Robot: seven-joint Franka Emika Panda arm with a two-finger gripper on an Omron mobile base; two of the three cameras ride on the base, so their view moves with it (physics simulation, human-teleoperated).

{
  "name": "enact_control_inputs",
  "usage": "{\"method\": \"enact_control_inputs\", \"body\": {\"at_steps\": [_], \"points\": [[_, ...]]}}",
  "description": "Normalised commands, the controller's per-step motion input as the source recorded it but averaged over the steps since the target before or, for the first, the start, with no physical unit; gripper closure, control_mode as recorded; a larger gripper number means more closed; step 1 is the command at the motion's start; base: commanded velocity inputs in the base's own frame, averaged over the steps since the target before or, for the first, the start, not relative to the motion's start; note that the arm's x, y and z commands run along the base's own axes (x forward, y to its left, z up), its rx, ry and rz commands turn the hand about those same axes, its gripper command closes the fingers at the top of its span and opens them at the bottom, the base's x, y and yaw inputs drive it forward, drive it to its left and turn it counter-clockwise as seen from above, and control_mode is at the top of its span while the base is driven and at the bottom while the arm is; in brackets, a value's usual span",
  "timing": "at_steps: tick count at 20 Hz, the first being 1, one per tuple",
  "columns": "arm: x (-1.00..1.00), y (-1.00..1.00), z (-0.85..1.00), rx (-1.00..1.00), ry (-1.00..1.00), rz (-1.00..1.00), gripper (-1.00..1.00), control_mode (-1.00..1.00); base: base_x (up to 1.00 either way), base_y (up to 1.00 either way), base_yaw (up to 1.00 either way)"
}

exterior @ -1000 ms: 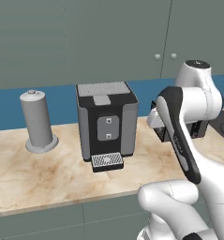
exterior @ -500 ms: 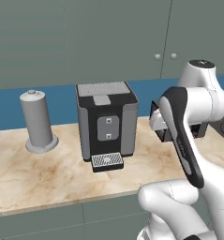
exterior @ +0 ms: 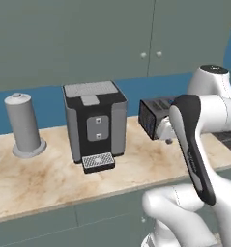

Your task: Navigate to the stand mixer.

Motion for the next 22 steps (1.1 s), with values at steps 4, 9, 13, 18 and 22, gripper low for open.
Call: {"method": "enact_control_inputs", "body": {"at_steps": [4, 9, 13, 18, 22], "points": [[0.0, 0.0, 0.0, 0.0, 0.0, 0.0, -1.0, 1.0, -0.08, -0.31, -0.85], [0.0, 0.0, 0.0, 0.0, 0.0, 0.0, -1.0, 1.0, -0.01, -0.05, -0.97], [0.0, 0.0, 0.0, 0.0, 0.0, 0.0, -1.0, 1.0, -0.06, 0.0, -1.0], [0.0, 0.0, 0.0, 0.0, 0.0, 0.0, -1.0, 1.0, -0.05, 0.0, -1.0], [0.0, 0.0, 0.0, 0.0, 0.0, 0.0, -1.0, 1.0, -0.01, -0.06, -0.96]]}}
